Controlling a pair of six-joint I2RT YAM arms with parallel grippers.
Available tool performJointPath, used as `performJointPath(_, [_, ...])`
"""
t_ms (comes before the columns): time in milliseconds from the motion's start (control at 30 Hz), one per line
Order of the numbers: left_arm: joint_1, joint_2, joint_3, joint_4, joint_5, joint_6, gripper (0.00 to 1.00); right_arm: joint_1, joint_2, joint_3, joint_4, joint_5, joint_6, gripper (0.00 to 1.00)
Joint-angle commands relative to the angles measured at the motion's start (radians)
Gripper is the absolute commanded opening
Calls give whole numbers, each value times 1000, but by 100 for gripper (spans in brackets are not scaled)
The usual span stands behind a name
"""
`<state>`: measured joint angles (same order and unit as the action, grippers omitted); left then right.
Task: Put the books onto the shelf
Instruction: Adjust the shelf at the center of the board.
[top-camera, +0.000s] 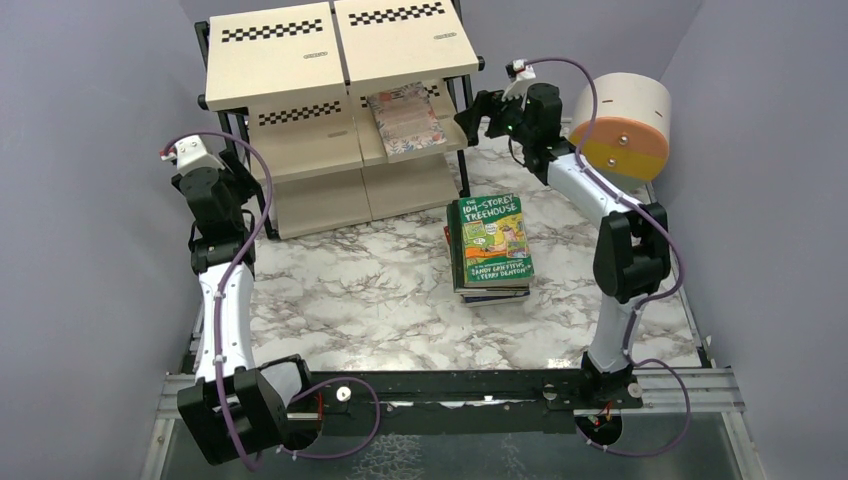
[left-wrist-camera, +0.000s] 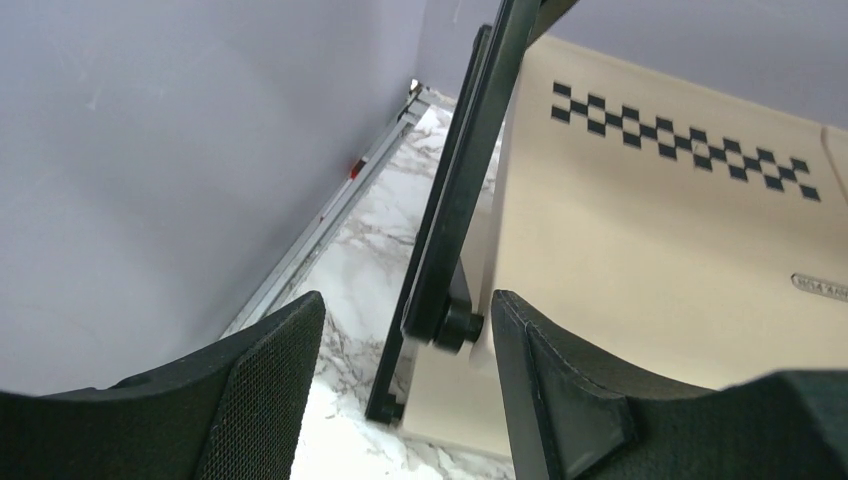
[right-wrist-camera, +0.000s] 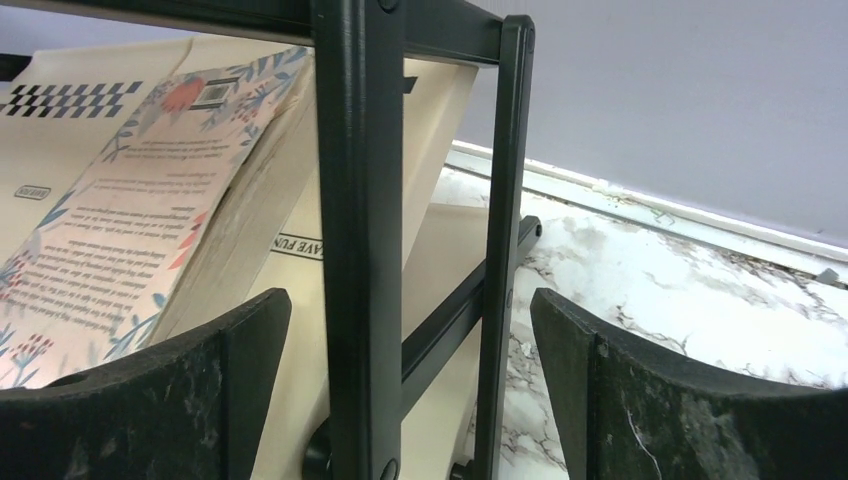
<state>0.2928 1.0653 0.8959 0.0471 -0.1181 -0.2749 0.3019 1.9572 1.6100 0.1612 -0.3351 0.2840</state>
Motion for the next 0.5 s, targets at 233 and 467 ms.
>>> performJointPath(233, [2,-104,31,-227,45,-35,55,-14,-208,-120,-68,147,-33,90])
performJointPath(467, [-20,-170,51,-332,105,-78,55,-30,-430,-258,-142,219,-37,91])
